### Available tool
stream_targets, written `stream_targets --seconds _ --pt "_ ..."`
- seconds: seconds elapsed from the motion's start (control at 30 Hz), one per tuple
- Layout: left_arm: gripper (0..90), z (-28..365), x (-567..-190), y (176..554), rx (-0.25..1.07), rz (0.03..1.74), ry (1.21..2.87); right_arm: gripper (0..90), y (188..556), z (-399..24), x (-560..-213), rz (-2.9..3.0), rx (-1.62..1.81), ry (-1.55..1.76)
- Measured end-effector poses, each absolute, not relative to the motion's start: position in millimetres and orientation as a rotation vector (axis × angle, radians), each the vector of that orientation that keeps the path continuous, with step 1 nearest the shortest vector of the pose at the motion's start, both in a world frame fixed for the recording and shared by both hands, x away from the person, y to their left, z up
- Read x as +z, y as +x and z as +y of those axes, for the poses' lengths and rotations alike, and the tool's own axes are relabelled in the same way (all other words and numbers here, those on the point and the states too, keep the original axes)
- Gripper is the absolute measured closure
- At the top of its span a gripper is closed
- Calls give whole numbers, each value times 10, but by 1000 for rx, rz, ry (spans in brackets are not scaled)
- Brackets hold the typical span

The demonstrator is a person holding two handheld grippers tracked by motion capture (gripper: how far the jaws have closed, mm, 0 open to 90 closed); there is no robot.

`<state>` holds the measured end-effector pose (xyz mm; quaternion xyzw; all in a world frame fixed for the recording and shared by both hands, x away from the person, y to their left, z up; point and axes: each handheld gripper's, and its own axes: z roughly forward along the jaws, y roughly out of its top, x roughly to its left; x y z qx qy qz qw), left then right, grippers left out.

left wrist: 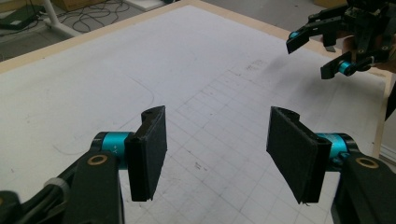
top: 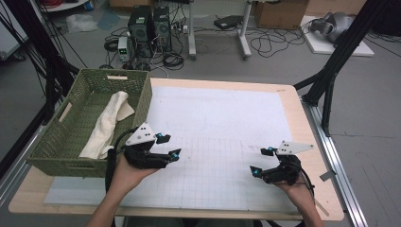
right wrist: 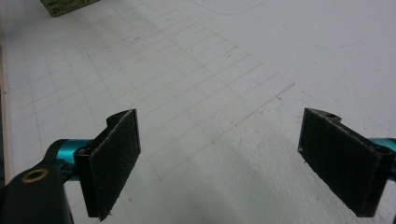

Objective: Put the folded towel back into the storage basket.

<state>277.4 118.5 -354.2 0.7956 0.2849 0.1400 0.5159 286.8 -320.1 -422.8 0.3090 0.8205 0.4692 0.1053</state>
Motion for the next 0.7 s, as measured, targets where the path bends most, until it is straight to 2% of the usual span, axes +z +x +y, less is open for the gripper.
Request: stream_targets --seconds 0.7 --pt "371 1050 -3806 2777 325 679 1916 124 2867 -3190 -4230 2421 1387 907"
